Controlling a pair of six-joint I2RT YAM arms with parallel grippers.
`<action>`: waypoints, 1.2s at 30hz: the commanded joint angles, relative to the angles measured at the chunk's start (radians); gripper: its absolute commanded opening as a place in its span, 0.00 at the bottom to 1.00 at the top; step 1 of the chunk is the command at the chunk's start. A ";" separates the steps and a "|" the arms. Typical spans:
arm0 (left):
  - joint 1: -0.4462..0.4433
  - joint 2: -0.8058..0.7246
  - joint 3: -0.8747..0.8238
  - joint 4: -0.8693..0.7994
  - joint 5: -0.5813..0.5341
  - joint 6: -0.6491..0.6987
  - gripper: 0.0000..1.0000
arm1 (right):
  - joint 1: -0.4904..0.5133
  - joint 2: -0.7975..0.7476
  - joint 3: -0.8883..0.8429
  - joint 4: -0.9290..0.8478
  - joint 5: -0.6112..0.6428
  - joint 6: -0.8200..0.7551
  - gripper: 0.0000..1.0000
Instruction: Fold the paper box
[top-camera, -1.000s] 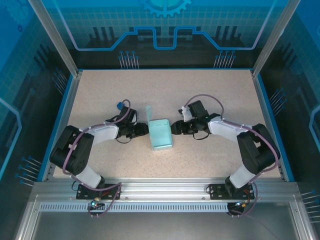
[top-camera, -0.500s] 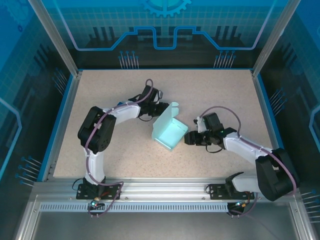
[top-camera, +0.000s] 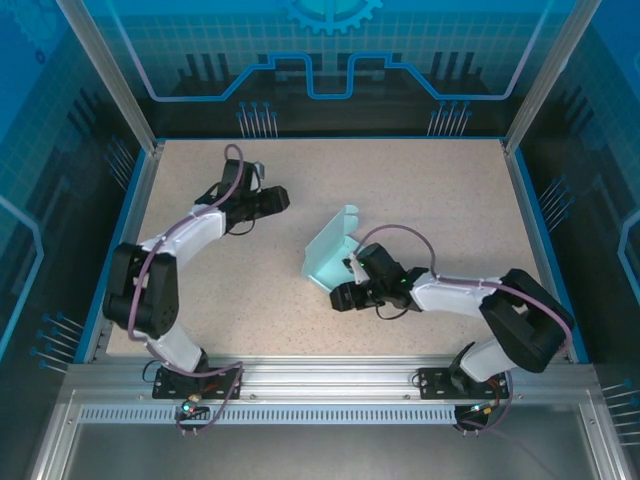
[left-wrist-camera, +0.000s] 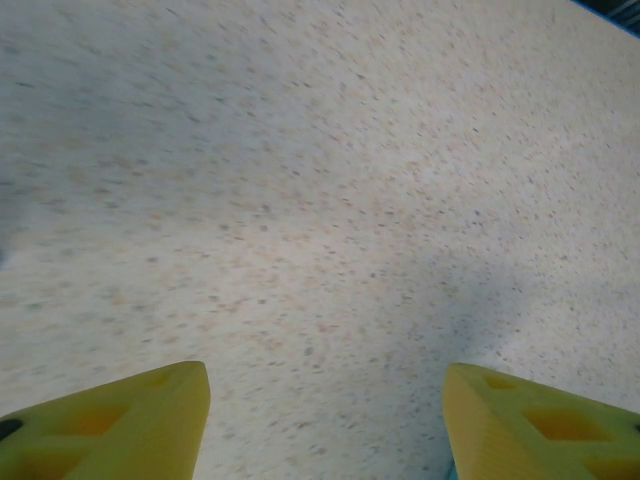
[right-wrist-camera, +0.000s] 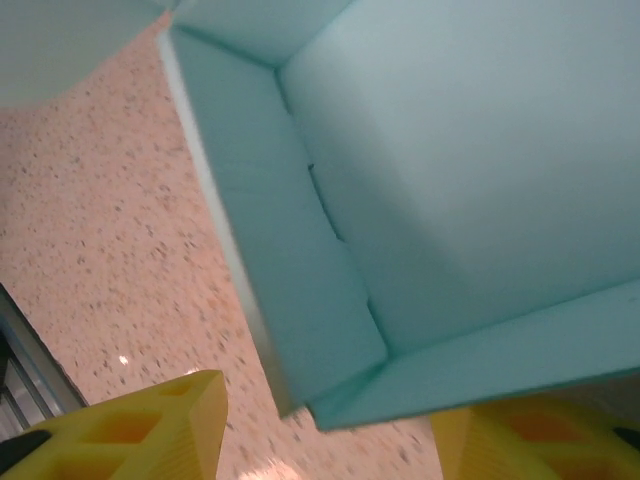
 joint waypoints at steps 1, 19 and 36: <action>0.052 -0.051 -0.070 -0.016 -0.114 0.059 0.66 | 0.044 0.061 0.091 0.127 0.041 0.014 0.57; 0.225 0.245 0.177 -0.185 0.013 0.164 0.78 | 0.023 0.236 0.294 0.126 0.082 -0.057 0.57; 0.204 0.406 0.345 -0.324 -0.061 0.195 0.64 | 0.013 0.214 0.283 0.082 0.064 -0.070 0.56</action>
